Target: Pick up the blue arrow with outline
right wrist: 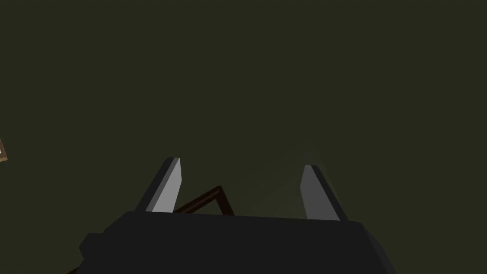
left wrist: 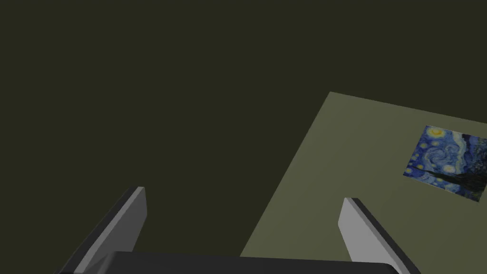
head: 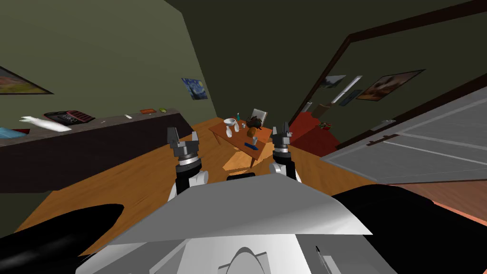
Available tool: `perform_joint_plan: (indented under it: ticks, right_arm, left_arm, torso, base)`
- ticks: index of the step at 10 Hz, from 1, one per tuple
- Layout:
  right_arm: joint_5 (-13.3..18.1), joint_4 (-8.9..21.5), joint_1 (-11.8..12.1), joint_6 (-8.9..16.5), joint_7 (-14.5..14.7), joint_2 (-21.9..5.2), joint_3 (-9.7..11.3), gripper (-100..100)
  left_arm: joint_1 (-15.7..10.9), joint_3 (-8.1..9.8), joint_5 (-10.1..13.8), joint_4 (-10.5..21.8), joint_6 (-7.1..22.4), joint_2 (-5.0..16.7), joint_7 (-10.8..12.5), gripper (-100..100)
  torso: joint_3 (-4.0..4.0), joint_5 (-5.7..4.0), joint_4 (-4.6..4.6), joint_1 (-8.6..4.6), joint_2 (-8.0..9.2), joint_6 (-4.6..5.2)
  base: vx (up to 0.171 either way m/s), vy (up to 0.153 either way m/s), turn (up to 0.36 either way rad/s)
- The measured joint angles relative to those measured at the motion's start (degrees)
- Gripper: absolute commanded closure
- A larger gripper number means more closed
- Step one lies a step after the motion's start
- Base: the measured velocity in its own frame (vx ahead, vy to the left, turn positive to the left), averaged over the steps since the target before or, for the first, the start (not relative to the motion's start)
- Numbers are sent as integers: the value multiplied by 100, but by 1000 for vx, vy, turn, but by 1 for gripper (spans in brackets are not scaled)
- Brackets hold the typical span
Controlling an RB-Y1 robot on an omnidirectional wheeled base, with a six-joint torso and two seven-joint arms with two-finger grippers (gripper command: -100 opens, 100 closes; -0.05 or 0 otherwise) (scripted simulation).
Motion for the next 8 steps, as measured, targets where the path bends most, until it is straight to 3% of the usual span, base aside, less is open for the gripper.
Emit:
perform_joint_plan:
  ticks: [5, 8]
  right_arm:
    - [-340, 253, 448, 166, 451, -375, 97, -100]
    - [-628, 637, 839, 282, 854, -523, 159, -100]
  left_arm:
    - [-2, -2, 0, 0, 0, -1, 0, 0]
    - [-2, -2, 0, 0, 0, -2, 0, 0]
  torso:
    - [28, 12, 11, 53, 48, -1]
    - [29, 17, 11, 70, 49, 0]
  base:
    - [-116, 149, 156]
    - [-106, 181, 194]
